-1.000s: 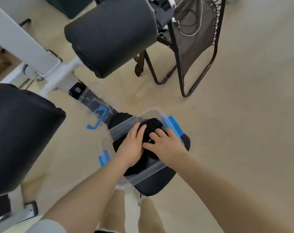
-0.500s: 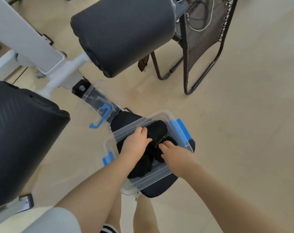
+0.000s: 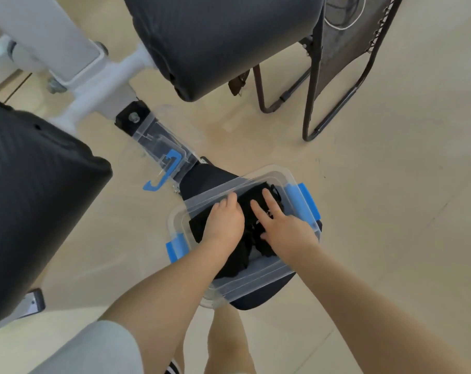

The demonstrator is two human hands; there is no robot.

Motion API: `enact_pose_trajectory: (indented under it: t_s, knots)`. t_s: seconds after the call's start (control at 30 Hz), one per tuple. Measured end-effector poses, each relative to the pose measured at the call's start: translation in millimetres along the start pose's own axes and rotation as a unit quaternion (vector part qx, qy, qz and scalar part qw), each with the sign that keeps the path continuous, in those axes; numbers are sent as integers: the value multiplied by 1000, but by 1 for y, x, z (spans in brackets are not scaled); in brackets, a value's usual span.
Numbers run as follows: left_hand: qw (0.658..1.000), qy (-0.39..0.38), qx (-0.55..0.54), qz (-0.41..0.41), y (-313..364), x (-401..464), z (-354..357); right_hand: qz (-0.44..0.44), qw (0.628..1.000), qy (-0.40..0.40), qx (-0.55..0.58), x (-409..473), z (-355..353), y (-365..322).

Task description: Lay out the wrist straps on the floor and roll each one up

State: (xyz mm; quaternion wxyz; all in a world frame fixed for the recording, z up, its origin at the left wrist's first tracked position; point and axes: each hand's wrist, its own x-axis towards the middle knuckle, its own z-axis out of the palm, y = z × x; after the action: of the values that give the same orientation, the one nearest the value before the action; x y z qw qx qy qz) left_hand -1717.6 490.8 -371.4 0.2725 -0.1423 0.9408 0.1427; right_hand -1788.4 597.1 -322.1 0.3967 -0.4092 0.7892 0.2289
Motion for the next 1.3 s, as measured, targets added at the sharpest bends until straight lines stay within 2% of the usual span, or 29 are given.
enact_pose_trajectory:
  t_s: [0.13, 0.23, 0.33, 0.4, 0.5, 0.57, 0.67, 0.7, 0.77, 0.9, 1.03, 1.1, 1.17, 1.23, 1.3]
  knots:
    - [985, -24, -171, 27, -16, -16, -18, -1, 1000, -5, -26, 7, 1, -2]
    - [976, -22, -212, 40, -38, -46, -33, 35, 998, 37, -46, 2, 3, -25]
    - [970, 27, -241, -12, -60, -87, -48, 57, 997, 34, -31, -14, -9, -48]
    - [953, 91, -282, -65, -70, -120, -58, 26, 1000, 12, -6, -31, -33, -64]
    - [880, 179, -405, -173, -77, -185, -63, -102, 994, 37, 28, -77, -71, -103]
    - [834, 213, -455, -227, -85, -236, -57, -196, 980, 33, -14, -113, -92, -140]
    - [807, 229, -473, -267, -105, -327, -40, -313, 939, 37, -135, -157, -113, -216]
    - [802, 233, -478, -272, -110, -344, -38, -336, 929, 54, -148, -162, -120, -233]
    - [767, 254, -494, -320, -125, -405, -23, -390, 902, 83, -166, -185, -118, -295]
    - [651, 333, -541, -416, -155, -533, 33, -481, 847, 100, -204, -236, -82, -432]
    - [534, 395, -570, -483, -181, -651, 120, -528, 810, 92, -239, -268, -8, -564]
    - [492, 406, -586, -500, -199, -710, 168, -527, 810, 64, -249, -280, 32, -632]
    - [471, 398, -597, -513, -222, -771, 209, -501, 838, 19, -216, -297, 68, -696]
    - [470, 387, -595, -524, -250, -835, 245, -473, 868, -29, -152, -316, 100, -762]
    - [480, 378, -580, -539, -286, -895, 268, -468, 875, -48, -115, -337, 117, -828]
